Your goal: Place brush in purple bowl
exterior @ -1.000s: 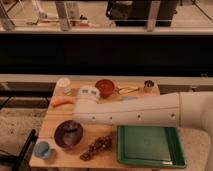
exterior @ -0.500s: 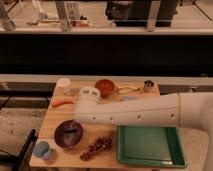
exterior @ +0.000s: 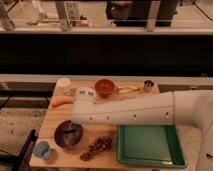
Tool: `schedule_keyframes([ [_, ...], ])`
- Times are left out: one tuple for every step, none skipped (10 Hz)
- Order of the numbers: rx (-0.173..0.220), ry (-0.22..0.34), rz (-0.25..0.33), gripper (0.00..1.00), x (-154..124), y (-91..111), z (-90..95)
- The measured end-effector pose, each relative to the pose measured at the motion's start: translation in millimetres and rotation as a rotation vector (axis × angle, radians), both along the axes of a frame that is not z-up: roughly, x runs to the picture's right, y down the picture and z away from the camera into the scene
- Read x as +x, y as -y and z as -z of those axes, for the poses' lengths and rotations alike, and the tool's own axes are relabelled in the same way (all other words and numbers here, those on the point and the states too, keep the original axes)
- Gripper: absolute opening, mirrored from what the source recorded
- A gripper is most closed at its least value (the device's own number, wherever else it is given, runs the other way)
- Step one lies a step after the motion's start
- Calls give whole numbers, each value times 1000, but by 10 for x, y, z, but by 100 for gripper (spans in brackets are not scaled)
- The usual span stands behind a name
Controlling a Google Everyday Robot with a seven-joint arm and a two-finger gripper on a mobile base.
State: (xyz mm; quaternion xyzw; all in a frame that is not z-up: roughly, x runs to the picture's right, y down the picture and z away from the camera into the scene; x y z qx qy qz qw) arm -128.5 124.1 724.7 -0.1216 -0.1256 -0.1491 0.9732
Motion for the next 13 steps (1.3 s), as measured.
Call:
schedule_keyframes([
  [1,-1,7,0,-22,-6,-13],
  [0,-2,11,0,-31,-14,-27],
  [-2,-2,15,0,-45,-29,-46],
  [-3,-3,21,0,-62,-42,-62],
  [-3,-4,29,0,-83,-53,-76],
  [-2,-10,39,0,-87,-64,-87],
  [0,-20,51,0,-82,-75,-100],
  [3,-28,64,0,-92,-87,-100],
  [5,-29,76,0,-128,-101,-100],
  [7,-42,88,0,-114,-109,-108],
  [10,-56,103,0,-106,-116,-113],
  [12,-58,120,0,-152,-129,-112],
  [10,-61,133,0,-175,-139,-116],
])
